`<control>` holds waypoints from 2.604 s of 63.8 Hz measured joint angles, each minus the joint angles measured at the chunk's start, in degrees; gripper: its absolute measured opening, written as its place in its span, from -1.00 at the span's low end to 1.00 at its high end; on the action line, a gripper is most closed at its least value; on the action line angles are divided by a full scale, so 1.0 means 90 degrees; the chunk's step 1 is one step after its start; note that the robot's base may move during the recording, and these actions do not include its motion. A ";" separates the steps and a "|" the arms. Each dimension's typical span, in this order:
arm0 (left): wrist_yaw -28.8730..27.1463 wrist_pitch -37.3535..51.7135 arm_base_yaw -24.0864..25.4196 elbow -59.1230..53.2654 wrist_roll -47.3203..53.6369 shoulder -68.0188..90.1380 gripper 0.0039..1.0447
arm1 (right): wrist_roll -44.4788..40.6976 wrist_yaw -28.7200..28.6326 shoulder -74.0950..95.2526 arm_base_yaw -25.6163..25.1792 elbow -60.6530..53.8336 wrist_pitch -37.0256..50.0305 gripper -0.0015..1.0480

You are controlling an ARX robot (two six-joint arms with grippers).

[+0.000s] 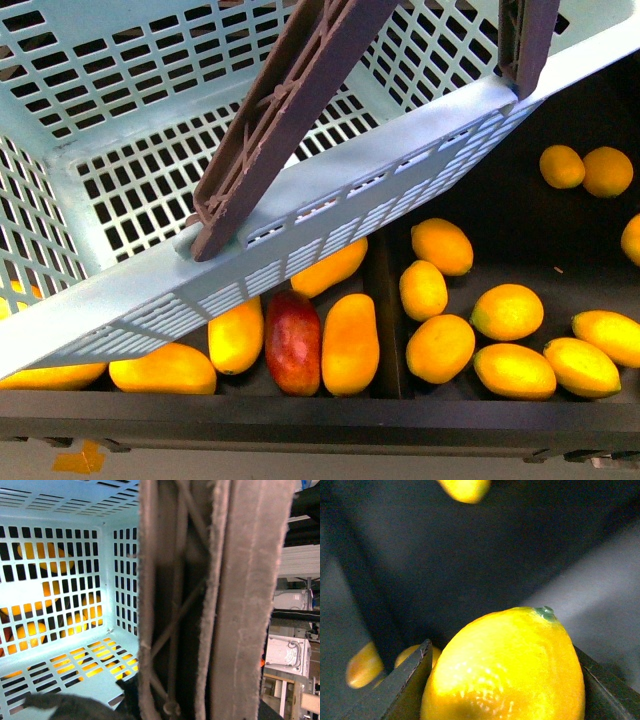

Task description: Pick lemon and mango into basket

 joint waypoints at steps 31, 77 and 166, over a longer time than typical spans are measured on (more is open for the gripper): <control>-0.0005 0.0000 0.0000 0.0000 0.0002 0.0000 -0.74 | -0.0500 0.0097 -0.5200 0.2084 -0.1217 -0.0219 0.26; 0.0019 0.0000 0.0000 0.0000 0.0015 0.0002 -0.74 | -0.0891 0.1477 -0.4143 0.4437 -0.0733 -0.0051 0.84; 0.0002 -0.0012 0.0000 0.0000 0.0019 0.0017 -0.74 | -0.3417 0.2096 -0.9063 0.2052 -0.5598 0.1654 -0.96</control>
